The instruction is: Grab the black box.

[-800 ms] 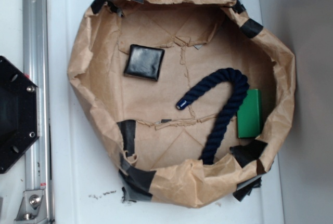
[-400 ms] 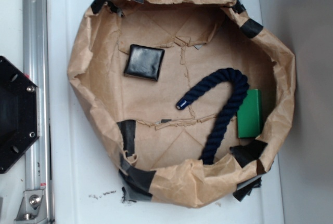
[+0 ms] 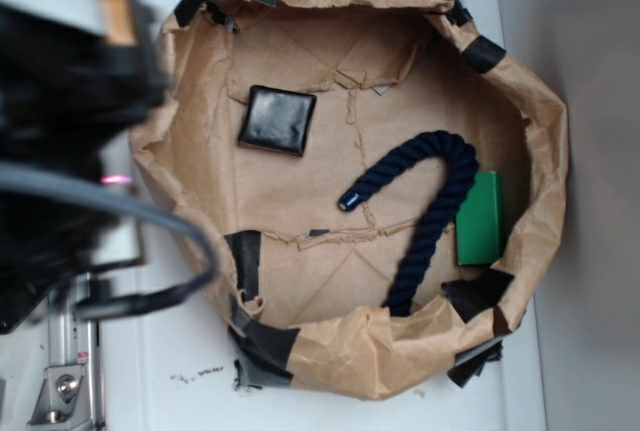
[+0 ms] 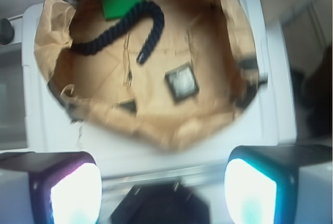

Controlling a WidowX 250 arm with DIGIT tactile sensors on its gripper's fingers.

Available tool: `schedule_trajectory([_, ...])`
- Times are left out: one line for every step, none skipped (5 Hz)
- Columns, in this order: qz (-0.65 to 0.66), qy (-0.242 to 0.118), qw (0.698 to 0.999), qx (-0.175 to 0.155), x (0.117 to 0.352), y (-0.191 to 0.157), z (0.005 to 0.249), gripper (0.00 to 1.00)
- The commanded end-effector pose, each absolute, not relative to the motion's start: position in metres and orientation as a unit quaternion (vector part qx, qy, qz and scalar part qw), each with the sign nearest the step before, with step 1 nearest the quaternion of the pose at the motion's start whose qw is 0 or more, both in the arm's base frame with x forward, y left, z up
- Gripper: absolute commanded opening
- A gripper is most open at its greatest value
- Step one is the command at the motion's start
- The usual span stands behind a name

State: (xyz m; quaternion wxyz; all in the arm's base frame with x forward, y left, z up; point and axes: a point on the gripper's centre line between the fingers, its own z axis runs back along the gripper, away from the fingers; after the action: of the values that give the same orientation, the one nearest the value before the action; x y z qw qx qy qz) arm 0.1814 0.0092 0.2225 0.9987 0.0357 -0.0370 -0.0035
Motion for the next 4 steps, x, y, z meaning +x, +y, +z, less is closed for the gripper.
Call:
schedule_trajectory([-0.188,0.008,0.982,0.022,0.238,0.030,0.171,1.00])
schedule_trajectory([-0.267,0.051,0.961,0.043,0.240,0.039,0.138,1.00])
schedule_trajectory([-0.267,0.051,0.961,0.043,0.240,0.039,0.138,1.00])
schedule_trajectory([-0.267,0.051,0.961,0.043,0.240,0.039,0.138,1.00])
